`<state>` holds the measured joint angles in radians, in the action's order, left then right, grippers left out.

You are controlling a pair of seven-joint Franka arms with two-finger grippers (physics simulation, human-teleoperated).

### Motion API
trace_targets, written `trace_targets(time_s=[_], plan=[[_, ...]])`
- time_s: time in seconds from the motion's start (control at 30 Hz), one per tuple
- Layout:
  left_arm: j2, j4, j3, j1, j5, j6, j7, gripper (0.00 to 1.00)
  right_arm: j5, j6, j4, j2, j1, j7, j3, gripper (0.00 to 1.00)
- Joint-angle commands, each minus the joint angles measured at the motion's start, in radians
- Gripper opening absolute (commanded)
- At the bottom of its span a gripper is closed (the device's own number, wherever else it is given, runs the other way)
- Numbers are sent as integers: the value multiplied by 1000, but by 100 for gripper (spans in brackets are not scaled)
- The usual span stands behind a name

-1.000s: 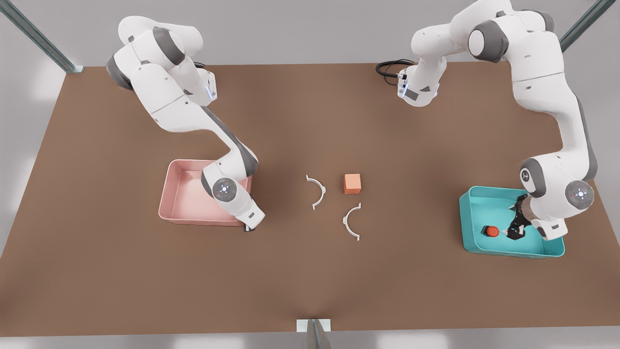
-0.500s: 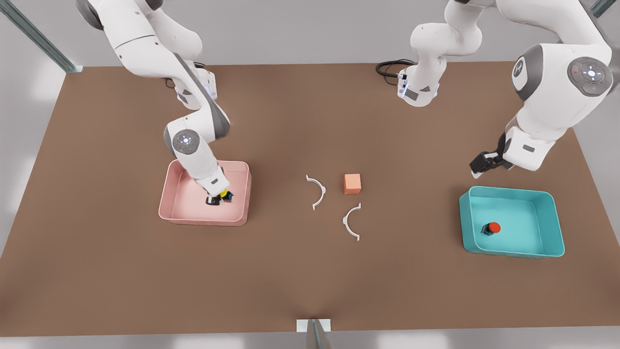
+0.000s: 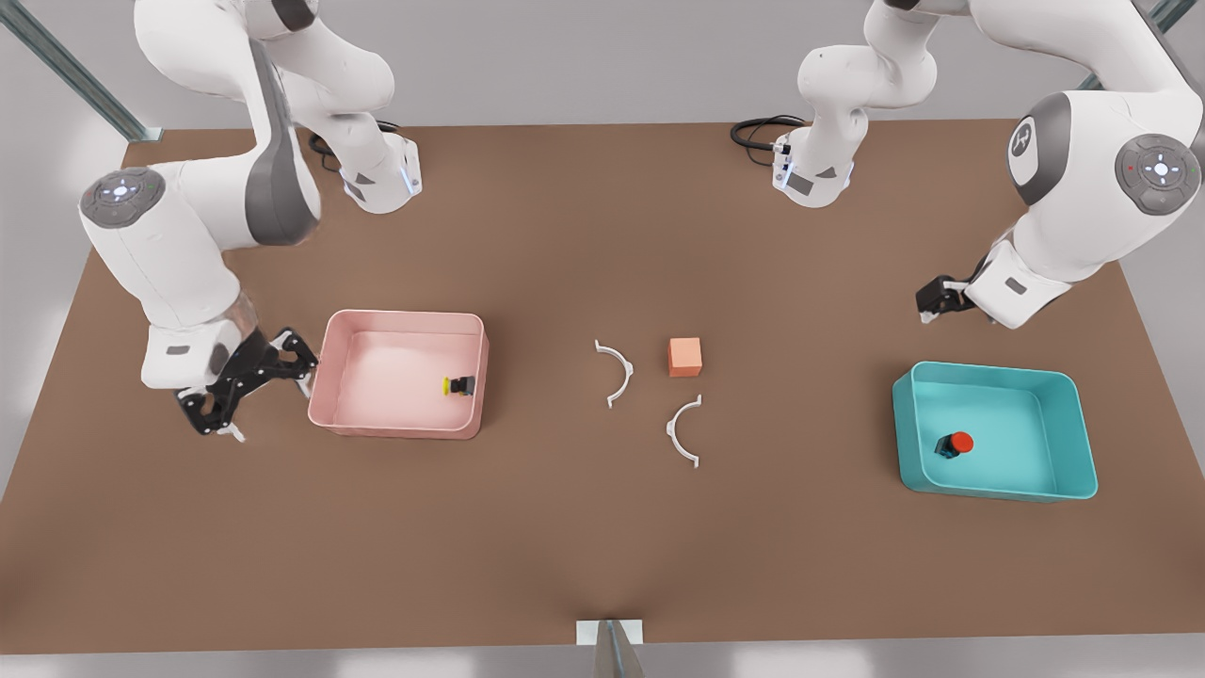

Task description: Place the red button in the blue storage box with the left arm, and place the yellow button in the pink storage box with the right arm

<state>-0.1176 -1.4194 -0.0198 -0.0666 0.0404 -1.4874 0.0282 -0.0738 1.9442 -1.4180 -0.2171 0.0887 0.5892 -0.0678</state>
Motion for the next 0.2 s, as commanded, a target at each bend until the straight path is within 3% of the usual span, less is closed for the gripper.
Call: trace_targets(time_s=[0.0, 0.17], plan=[[1, 1, 0, -1, 1, 10, -229, 100, 57, -370, 50, -31, 6, -848, 26, 100], [1, 1, -2, -4, 1, 10, -226, 100, 60, -321, 51, -39, 10, -815, 66, 100]])
